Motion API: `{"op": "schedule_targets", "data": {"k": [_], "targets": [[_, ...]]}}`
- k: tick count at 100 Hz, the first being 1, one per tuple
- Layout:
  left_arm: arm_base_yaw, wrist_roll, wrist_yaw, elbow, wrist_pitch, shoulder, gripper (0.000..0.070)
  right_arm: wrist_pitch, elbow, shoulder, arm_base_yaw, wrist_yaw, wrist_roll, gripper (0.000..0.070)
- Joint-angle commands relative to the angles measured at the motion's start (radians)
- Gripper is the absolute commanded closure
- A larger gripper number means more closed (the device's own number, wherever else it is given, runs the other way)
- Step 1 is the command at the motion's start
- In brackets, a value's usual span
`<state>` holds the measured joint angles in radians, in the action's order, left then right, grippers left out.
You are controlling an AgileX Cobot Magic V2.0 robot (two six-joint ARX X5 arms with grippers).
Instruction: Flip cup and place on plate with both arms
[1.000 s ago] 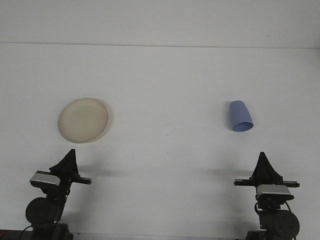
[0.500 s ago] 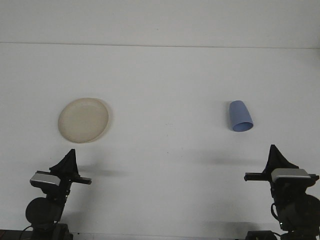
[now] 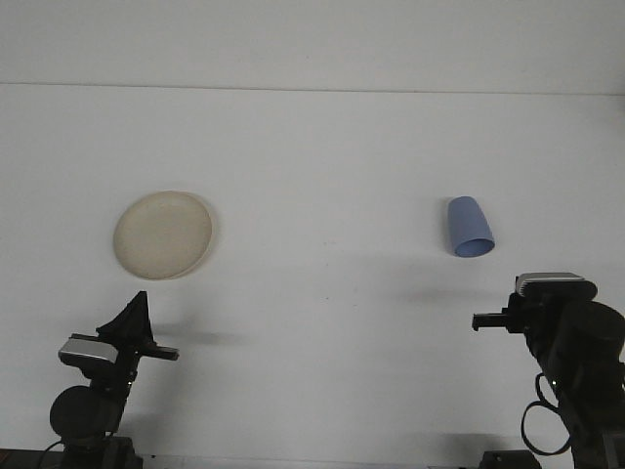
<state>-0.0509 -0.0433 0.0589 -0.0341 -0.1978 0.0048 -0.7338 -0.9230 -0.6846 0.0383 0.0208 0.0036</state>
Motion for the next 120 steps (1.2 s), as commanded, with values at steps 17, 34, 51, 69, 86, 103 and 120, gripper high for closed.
{"op": "schedule_targets", "data": {"k": [17, 34, 51, 69, 86, 103, 120], "targets": [[-0.002, 0.005, 0.002, 0.019, -0.013, -0.002, 0.0689, 0.029, -0.014, -0.003, 0.002, -0.005, 0.008, 0.0699], [-0.002, 0.005, 0.002, 0.019, -0.013, -0.002, 0.0688, 0.058, -0.014, 0.005, 0.002, -0.004, 0.008, 0.0699], [-0.002, 0.005, 0.002, 0.019, -0.013, -0.002, 0.0689, 0.060, -0.014, 0.005, 0.002, -0.004, 0.007, 0.0699], [-0.002, 0.005, 0.002, 0.019, -0.013, -0.002, 0.0689, 0.052, -0.014, 0.004, 0.002, -0.004, 0.007, 0.0688], [-0.002, 0.005, 0.002, 0.019, -0.013, -0.002, 0.0689, 0.051, -0.014, 0.004, 0.002, -0.004, 0.007, 0.0350], [-0.002, 0.005, 0.002, 0.019, -0.013, -0.002, 0.0689, 0.051, -0.014, 0.004, 0.002, -0.004, 0.007, 0.0158], [-0.002, 0.005, 0.002, 0.019, -0.013, -0.002, 0.0688, 0.049, -0.014, 0.002, 0.001, -0.003, 0.007, 0.0156]]}}
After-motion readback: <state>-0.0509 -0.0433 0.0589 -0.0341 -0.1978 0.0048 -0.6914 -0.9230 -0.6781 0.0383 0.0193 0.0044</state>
